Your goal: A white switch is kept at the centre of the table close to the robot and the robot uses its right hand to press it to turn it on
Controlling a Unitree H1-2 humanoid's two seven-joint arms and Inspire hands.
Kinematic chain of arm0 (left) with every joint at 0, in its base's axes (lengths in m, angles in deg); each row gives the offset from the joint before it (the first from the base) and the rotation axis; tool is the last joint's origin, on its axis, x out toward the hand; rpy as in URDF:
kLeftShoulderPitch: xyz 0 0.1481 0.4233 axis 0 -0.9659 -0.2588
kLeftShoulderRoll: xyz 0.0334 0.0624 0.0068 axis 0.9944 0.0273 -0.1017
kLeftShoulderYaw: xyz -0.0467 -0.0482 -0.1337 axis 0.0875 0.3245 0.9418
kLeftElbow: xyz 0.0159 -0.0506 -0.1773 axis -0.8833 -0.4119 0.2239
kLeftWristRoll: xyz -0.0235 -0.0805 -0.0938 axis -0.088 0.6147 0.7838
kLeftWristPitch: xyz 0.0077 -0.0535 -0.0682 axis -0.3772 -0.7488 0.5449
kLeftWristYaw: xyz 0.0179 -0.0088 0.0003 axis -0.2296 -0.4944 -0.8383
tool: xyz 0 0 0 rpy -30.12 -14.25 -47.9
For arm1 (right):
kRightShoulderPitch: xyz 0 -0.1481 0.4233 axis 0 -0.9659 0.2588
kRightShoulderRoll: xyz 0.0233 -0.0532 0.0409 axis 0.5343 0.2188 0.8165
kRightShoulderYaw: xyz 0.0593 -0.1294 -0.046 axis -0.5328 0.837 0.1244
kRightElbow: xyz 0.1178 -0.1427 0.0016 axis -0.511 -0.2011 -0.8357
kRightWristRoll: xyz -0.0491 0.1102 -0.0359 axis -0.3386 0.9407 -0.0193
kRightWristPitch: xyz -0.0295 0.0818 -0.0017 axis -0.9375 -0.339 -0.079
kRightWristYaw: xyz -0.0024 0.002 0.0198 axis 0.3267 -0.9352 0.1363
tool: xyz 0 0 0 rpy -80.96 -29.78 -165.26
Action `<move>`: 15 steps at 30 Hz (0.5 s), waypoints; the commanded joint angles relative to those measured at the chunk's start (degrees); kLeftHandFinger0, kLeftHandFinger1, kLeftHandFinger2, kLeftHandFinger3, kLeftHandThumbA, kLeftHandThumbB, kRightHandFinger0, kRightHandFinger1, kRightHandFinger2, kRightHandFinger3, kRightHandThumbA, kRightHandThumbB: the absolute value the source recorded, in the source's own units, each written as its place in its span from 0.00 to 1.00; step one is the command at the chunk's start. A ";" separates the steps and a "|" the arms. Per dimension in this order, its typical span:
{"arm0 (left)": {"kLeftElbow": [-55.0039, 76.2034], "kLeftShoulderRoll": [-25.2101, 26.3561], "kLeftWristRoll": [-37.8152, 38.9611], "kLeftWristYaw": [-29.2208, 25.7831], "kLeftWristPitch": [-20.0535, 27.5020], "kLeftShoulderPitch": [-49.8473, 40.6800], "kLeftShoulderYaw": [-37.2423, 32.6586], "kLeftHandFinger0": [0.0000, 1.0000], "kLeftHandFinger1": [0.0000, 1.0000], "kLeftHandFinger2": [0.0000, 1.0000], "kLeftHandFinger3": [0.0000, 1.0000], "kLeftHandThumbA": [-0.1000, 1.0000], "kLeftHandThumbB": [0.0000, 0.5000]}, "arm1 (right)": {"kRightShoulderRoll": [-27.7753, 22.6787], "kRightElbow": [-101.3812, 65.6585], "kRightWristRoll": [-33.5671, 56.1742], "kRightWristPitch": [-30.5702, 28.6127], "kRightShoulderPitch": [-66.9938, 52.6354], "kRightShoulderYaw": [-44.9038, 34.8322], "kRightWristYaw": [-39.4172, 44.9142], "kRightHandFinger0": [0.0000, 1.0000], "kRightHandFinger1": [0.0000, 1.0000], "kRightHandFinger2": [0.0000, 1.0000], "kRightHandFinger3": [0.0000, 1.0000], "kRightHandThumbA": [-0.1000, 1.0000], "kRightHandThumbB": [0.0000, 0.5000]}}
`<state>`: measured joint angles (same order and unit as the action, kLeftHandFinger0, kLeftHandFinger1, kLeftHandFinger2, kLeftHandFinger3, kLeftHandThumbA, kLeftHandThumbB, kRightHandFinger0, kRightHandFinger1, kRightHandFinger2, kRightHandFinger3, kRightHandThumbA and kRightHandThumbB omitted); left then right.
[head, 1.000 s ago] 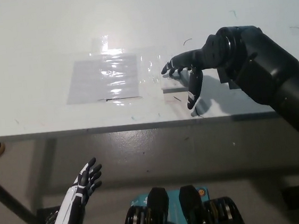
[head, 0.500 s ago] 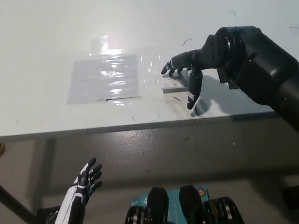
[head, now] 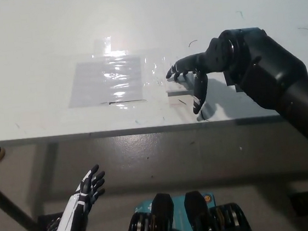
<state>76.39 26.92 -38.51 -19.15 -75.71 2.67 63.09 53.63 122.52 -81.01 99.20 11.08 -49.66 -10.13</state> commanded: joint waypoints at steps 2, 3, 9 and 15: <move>1.20 0.78 -0.10 0.85 0.53 0.63 0.10 1.00 1.00 1.00 1.00 1.00 0.00 | -2.15 -3.23 3.09 -2.97 4.32 -6.25 -2.20 1.00 1.00 1.00 1.00 1.00 0.59; 1.42 0.79 -0.32 0.79 0.33 0.76 0.02 1.00 1.00 1.00 1.00 1.00 0.00 | -2.43 -3.42 3.94 -3.65 5.17 -7.87 -2.73 1.00 1.00 1.00 1.00 1.00 0.59; 1.53 0.70 -0.71 0.59 0.18 1.30 -0.10 1.00 1.00 1.00 1.00 1.00 0.02 | -5.19 -9.22 5.95 -1.81 10.44 -17.63 -5.93 1.00 1.00 1.00 1.00 1.00 0.47; 1.25 0.35 -0.26 0.19 -0.23 3.11 0.52 1.00 1.00 1.00 1.00 1.00 0.02 | -10.43 -22.44 11.95 0.02 10.36 -29.07 -5.80 1.00 1.00 1.00 1.00 1.00 0.55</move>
<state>76.43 26.96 -38.77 -19.16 -75.76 3.82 63.09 47.97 111.05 -75.55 98.43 17.80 -70.72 -13.11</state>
